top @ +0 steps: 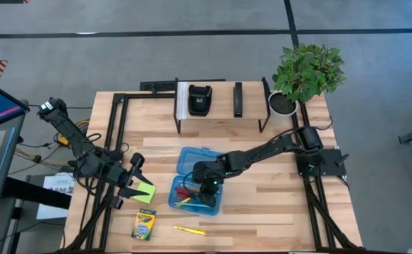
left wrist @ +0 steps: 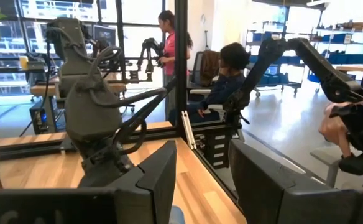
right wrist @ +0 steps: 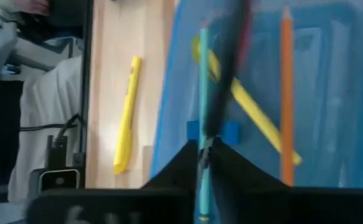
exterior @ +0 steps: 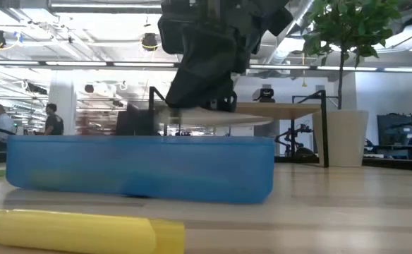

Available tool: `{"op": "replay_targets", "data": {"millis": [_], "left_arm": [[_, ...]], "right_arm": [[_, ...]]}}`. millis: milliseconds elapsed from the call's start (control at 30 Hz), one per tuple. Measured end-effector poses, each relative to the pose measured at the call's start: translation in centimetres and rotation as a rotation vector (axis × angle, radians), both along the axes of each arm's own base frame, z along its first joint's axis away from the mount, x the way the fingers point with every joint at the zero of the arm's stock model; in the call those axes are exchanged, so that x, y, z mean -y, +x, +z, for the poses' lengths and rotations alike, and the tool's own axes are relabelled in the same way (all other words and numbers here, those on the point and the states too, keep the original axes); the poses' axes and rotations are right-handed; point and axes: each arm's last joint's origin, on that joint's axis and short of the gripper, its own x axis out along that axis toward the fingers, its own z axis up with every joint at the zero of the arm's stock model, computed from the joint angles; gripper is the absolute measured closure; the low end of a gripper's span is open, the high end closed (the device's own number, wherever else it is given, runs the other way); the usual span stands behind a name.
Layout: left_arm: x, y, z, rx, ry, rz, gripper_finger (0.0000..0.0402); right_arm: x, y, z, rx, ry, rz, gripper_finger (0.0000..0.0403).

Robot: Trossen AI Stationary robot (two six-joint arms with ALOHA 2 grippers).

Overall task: Pack school essentials
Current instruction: Put the black scissors into the blue supply box, then put the yellow pen into the blue supply box

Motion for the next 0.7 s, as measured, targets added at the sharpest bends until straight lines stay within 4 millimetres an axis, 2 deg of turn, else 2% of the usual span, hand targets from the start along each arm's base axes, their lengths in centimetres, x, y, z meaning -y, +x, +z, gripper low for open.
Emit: {"op": "replay_targets", "data": {"millis": [233, 300, 400, 600, 700], "left_arm": [[0.0, 0.0, 0.2, 0.015, -0.017, -0.001, 0.0264], [0.0, 0.0, 0.2, 0.011, -0.016, -0.001, 0.0264], [0.0, 0.0, -0.1, -0.017, -0.029, -0.002, 0.0264], [-0.2, 0.1, -1.4, -0.163, -0.056, 0.076, 0.0264], [-0.2, 0.2, -2.1, -0.223, -0.067, 0.104, 0.0264]], "right_arm": [[1.0, -0.5, -0.5, -0.103, 0.002, -0.047, 0.0234], [1.3, -1.0, 0.2, -0.127, -0.004, -0.056, 0.0213], [1.2, -1.5, 2.4, -0.067, -0.028, -0.063, 0.0197], [-2.6, -3.7, 6.9, 0.168, -0.226, 0.009, 0.0207], [-4.8, -4.3, 8.2, 0.279, -0.234, 0.047, 0.0217]]}}
